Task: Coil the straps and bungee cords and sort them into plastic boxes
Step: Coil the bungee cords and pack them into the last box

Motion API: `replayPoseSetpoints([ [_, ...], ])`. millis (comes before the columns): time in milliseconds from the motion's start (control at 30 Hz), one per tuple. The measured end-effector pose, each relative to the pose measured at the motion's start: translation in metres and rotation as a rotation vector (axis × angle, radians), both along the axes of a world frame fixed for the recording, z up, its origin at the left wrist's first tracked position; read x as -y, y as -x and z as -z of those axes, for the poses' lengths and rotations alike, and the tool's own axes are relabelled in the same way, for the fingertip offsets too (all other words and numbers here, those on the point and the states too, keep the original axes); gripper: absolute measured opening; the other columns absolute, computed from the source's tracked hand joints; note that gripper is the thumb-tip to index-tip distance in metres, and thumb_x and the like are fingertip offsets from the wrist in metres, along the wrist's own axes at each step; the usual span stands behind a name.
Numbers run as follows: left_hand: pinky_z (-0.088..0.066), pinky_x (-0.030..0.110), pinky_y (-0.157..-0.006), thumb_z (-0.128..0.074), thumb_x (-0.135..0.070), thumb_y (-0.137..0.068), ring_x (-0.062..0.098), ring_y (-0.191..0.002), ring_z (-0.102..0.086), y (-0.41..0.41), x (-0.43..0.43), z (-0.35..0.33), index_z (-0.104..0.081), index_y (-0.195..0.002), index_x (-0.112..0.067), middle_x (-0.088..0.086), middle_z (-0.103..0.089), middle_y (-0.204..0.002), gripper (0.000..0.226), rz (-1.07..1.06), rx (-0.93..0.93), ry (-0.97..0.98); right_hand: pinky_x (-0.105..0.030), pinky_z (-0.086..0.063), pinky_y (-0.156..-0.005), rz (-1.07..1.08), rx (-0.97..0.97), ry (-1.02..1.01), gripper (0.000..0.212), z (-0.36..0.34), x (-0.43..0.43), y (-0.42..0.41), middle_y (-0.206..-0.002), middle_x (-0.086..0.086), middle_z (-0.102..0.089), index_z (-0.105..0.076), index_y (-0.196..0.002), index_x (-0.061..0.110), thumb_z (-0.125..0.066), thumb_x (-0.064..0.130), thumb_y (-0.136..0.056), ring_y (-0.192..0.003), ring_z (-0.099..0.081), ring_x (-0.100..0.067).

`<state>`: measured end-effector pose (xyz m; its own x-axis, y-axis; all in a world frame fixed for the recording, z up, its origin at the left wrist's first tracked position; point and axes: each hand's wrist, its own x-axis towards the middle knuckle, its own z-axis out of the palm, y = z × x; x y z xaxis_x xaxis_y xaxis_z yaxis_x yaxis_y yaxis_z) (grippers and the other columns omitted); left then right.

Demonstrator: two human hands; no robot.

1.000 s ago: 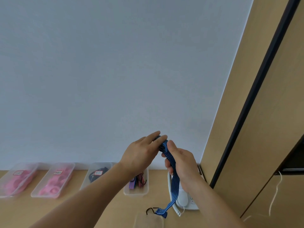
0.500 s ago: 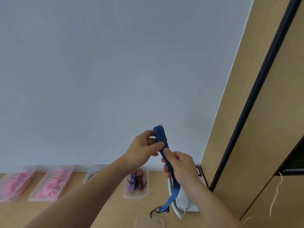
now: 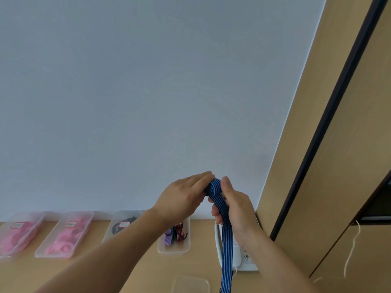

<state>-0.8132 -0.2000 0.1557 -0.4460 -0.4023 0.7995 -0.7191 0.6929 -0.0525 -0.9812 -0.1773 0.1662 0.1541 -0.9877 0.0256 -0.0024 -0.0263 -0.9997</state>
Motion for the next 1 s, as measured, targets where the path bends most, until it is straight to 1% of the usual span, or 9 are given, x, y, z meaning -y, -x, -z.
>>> replayPoseSetpoints([
  [133, -0.06, 0.035, -0.082, -0.071, 0.006, -0.082, 0.027, -0.112, -0.068, -0.007, 0.008, 0.009, -0.062, -0.128, -0.005, 0.011, -0.067, -0.127, 0.049, -0.024, 0.076, 0.101, -0.026, -0.043, -0.052, -0.016, 0.035, -0.004, 0.073, 0.004, -0.001, 0.0, -0.059, -0.008, -0.062, -0.068, -0.085, -0.002, -0.054, 0.069, -0.077, -0.05, -0.05, -0.017],
  [200, -0.053, 0.022, -0.093, -0.071, 0.002, -0.084, 0.02, -0.117, -0.064, -0.006, 0.007, 0.013, -0.059, -0.135, -0.011, 0.005, -0.064, -0.133, 0.055, -0.017, 0.012, -0.031, -0.025, -0.043, -0.052, -0.015, 0.043, 0.007, 0.072, 0.005, -0.001, 0.001, -0.061, -0.007, -0.063, -0.069, -0.087, -0.002, -0.054, 0.068, -0.077, -0.05, -0.05, -0.016],
  [300, -0.043, 0.006, -0.092, -0.06, -0.017, -0.095, 0.005, -0.118, -0.058, 0.002, 0.001, 0.004, -0.036, -0.151, -0.026, -0.006, -0.059, -0.138, 0.061, -0.042, -0.456, -0.644, -0.027, -0.044, -0.055, -0.009, 0.036, 0.033, 0.067, 0.006, -0.001, 0.001, -0.064, -0.005, -0.065, -0.069, -0.09, 0.001, -0.055, 0.066, -0.078, -0.051, -0.051, -0.016],
  [400, -0.055, 0.031, -0.087, -0.047, -0.027, -0.101, 0.018, -0.114, -0.065, 0.002, 0.003, -0.009, -0.046, -0.144, -0.014, 0.004, -0.07, -0.121, 0.045, 0.119, -0.988, -1.305, -0.028, -0.045, -0.056, 0.002, 0.032, 0.055, 0.063, 0.008, 0.001, 0.004, -0.066, -0.003, -0.066, -0.067, -0.091, 0.0, -0.054, 0.061, -0.08, -0.052, -0.053, -0.014],
  [467, -0.052, 0.042, -0.09, -0.041, -0.036, -0.1, 0.025, -0.111, -0.067, 0.002, 0.0, -0.018, -0.061, -0.128, -0.009, 0.01, -0.073, -0.115, 0.044, 0.275, -1.052, -1.454, -0.026, -0.046, -0.055, -0.001, 0.006, 0.075, 0.058, 0.01, 0.0, 0.002, -0.065, -0.002, -0.067, -0.067, -0.087, 0.003, -0.054, 0.059, -0.08, -0.052, -0.054, -0.013],
  [633, -0.046, 0.059, -0.102, -0.068, -0.03, -0.087, 0.034, -0.097, -0.068, 0.006, -0.008, -0.024, -0.058, -0.126, -0.005, 0.021, -0.069, -0.117, 0.047, 0.393, -1.063, -1.431, -0.024, -0.048, -0.052, 0.025, -0.03, 0.106, 0.045, 0.013, 0.001, -0.001, -0.063, -0.004, -0.068, -0.069, -0.079, 0.012, -0.056, 0.055, -0.082, -0.05, -0.055, -0.014],
  [700, -0.053, 0.052, -0.097, -0.07, -0.022, -0.087, 0.034, -0.093, -0.07, 0.007, -0.009, -0.025, -0.048, -0.132, -0.016, 0.019, -0.072, -0.111, 0.05, 0.386, -1.106, -1.359, -0.026, -0.048, -0.051, 0.028, -0.078, 0.086, 0.048, 0.013, 0.002, -0.001, -0.062, -0.004, -0.068, -0.068, -0.079, 0.011, -0.055, 0.057, -0.085, -0.049, -0.056, -0.015],
  [800, -0.056, 0.042, -0.09, -0.068, -0.013, -0.091, 0.023, -0.092, -0.072, 0.011, -0.011, -0.025, -0.043, -0.133, -0.028, 0.009, -0.076, -0.104, 0.051, 0.265, -0.928, -1.118, -0.027, -0.046, -0.049, 0.048, -0.128, 0.047, 0.047, 0.017, 0.003, 0.001, -0.057, -0.003, -0.067, -0.068, -0.08, 0.007, -0.055, 0.05, -0.093, -0.045, -0.055, -0.016],
  [1000, -0.055, 0.028, -0.091, -0.067, -0.017, -0.092, 0.011, -0.102, -0.071, 0.009, -0.009, -0.016, -0.038, -0.143, -0.026, 0.0, -0.067, -0.124, 0.06, 0.158, -0.707, -0.864, -0.025, -0.045, -0.048, 0.011, -0.076, -0.017, 0.042, 0.014, 0.003, 0.003, -0.058, -0.005, -0.065, -0.068, -0.083, 0.004, -0.054, 0.039, -0.099, -0.047, -0.054, -0.017],
])
